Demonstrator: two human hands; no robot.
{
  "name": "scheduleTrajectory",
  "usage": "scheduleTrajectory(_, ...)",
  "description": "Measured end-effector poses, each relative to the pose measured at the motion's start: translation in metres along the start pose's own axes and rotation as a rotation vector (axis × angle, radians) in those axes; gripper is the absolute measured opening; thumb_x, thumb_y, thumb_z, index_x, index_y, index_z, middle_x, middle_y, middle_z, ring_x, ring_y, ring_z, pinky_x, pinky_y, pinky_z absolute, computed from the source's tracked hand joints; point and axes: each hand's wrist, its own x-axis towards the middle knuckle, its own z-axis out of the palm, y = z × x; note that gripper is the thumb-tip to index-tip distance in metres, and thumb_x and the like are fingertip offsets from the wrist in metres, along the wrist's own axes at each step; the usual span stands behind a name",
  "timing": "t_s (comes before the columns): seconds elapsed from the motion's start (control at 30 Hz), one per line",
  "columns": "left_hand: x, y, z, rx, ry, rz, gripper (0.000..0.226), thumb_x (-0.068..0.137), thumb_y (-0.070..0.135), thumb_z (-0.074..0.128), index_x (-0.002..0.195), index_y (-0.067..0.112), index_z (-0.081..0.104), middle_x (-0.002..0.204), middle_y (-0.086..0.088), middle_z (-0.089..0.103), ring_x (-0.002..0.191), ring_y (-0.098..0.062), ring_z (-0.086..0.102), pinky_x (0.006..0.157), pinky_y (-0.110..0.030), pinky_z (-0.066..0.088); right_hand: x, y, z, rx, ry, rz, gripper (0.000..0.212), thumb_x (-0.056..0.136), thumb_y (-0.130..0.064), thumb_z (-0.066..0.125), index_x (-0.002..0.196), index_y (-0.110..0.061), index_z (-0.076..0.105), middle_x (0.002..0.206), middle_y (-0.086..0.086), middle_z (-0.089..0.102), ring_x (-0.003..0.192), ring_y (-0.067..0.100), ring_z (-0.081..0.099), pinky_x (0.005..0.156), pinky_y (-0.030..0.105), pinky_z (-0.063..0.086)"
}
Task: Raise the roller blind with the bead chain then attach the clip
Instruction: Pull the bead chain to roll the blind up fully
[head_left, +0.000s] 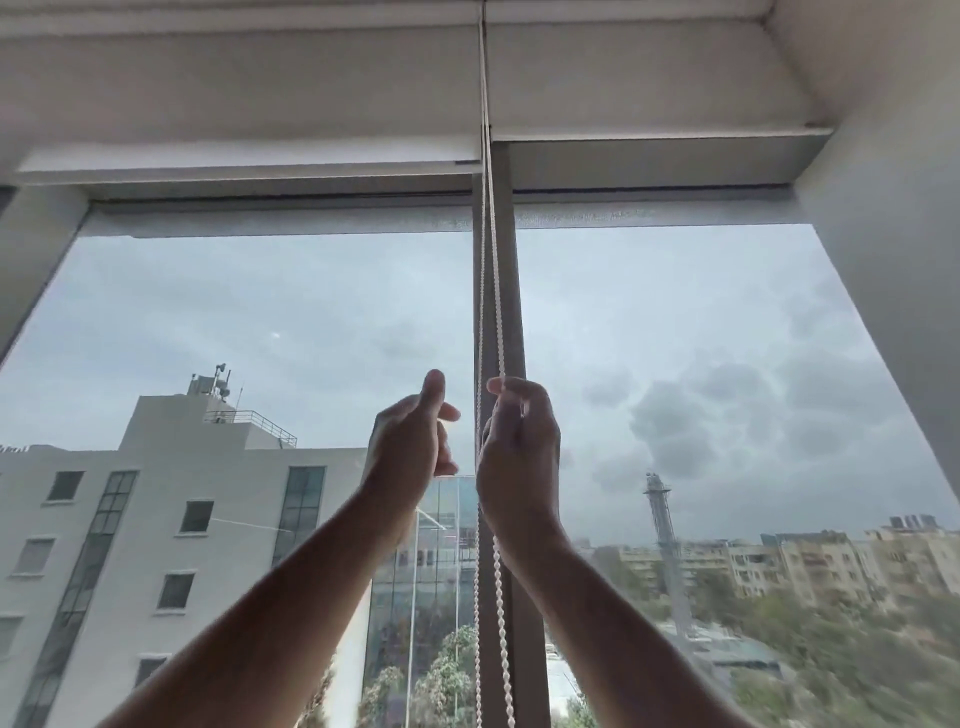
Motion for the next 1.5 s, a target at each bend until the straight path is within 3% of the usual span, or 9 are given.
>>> scheduleTrajectory(0.2, 0.026, 0.053, 0.031, -0.015, -0.174, -0.070, 0.031, 0.102, 0.036, 0.047, 0.121, 0.012, 0.057, 0.107, -0.011, 0.064, 0.087, -0.023, 0.070, 0.065, -0.030, 0.058, -0.038, 0.019, -0.011, 0.017, -0.020, -0.033, 0.020, 0.104, -0.014, 0.037, 0.103, -0.022, 0.055, 0.062, -0.012, 0.045, 0.053, 0.005, 0.038, 0.051, 0.024, 0.031)
scheduleTrajectory(0.4, 0.022, 0.064, 0.068, -0.394, -0.081, -0.186, 0.030, 0.099, 0.002, 0.034, 0.099, 0.003, 0.064, 0.051, 0.001, 0.040, 0.032, -0.008, 0.032, 0.037, -0.015, 0.020, -0.038, 0.022, -0.026, 0.022, -0.092, -0.073, 0.023, 0.104, -0.015, 0.038, 0.102, -0.030, 0.054, 0.055, -0.012, 0.042, 0.046, 0.009, 0.031, 0.044, 0.026, 0.027)
scheduleTrajectory(0.6, 0.017, 0.058, 0.067, -0.264, 0.046, -0.070, 0.042, 0.089, -0.006, 0.028, 0.078, 0.012, 0.064, 0.052, 0.004, 0.041, 0.041, -0.009, 0.033, 0.035, -0.015, 0.022, -0.025, 0.029, -0.048, 0.317, -0.330, 0.204, 0.019, 0.103, -0.031, 0.044, 0.111, -0.039, 0.059, 0.054, -0.004, 0.044, 0.043, 0.010, 0.036, 0.040, 0.023, 0.035)
scheduleTrajectory(0.73, 0.004, 0.046, 0.058, -0.125, 0.012, -0.021, 0.040, 0.092, -0.002, 0.033, 0.081, 0.012, 0.069, 0.052, 0.004, 0.043, 0.040, -0.009, 0.035, 0.043, -0.022, 0.027, 0.004, 0.027, -0.054, 0.355, -0.284, 0.277, 0.053, 0.086, -0.062, 0.042, 0.128, -0.032, 0.050, 0.077, 0.005, 0.069, 0.068, 0.015, 0.063, 0.061, 0.030, 0.054)
scheduleTrajectory(1.0, -0.029, 0.015, 0.045, -0.035, 0.032, 0.095, 0.039, 0.104, 0.013, 0.036, 0.085, 0.008, 0.070, 0.052, 0.012, 0.062, 0.046, -0.001, 0.054, 0.040, -0.018, 0.038, 0.053, 0.013, -0.022, 0.268, -0.354, 0.385, 0.042, 0.099, -0.050, 0.045, 0.121, -0.016, 0.052, 0.093, 0.006, 0.073, 0.076, 0.011, 0.070, 0.060, 0.026, 0.054)
scheduleTrajectory(1.13, -0.046, -0.004, 0.045, 0.042, 0.054, 0.154, 0.038, 0.104, 0.014, 0.040, 0.083, 0.011, 0.071, 0.047, 0.010, 0.041, 0.046, -0.008, 0.035, 0.051, -0.028, 0.027, 0.073, -0.002, -0.004, 0.399, -0.375, 0.489, 0.042, 0.102, -0.046, 0.041, 0.102, -0.007, 0.058, 0.065, 0.003, 0.066, 0.048, 0.014, 0.060, 0.046, 0.026, 0.049)
scheduleTrajectory(1.23, -0.056, -0.017, 0.043, 0.068, 0.045, 0.168, 0.036, 0.103, 0.010, 0.041, 0.081, 0.011, 0.069, 0.047, 0.010, 0.042, 0.048, -0.009, 0.034, 0.049, -0.028, 0.026, 0.081, -0.011, 0.013, 0.436, -0.345, 0.532, 0.036, 0.105, -0.035, 0.036, 0.098, -0.006, 0.056, 0.053, -0.004, 0.040, 0.036, 0.009, 0.033, 0.037, 0.021, 0.032)
scheduleTrajectory(1.37, -0.055, -0.026, 0.036, 0.101, 0.012, 0.195, 0.041, 0.103, 0.010, 0.041, 0.066, 0.018, 0.056, 0.054, 0.005, 0.037, 0.049, -0.010, 0.030, 0.049, -0.029, 0.023, 0.073, -0.014, 0.027, 0.285, -0.209, 0.417, 0.041, 0.086, -0.003, 0.028, 0.083, -0.016, 0.067, 0.040, -0.007, 0.029, 0.031, 0.010, 0.021, 0.034, 0.017, 0.019)
scheduleTrajectory(1.5, -0.055, -0.040, 0.031, 0.150, -0.043, 0.263, 0.042, 0.104, 0.017, 0.043, 0.062, 0.020, 0.047, 0.055, 0.002, 0.036, 0.051, -0.015, 0.032, 0.049, -0.031, 0.025, 0.063, -0.009, 0.024, 0.058, -0.152, 0.194, 0.043, 0.080, -0.008, 0.030, 0.067, -0.029, 0.065, 0.035, -0.011, 0.041, 0.028, 0.010, 0.034, 0.036, 0.016, 0.027)
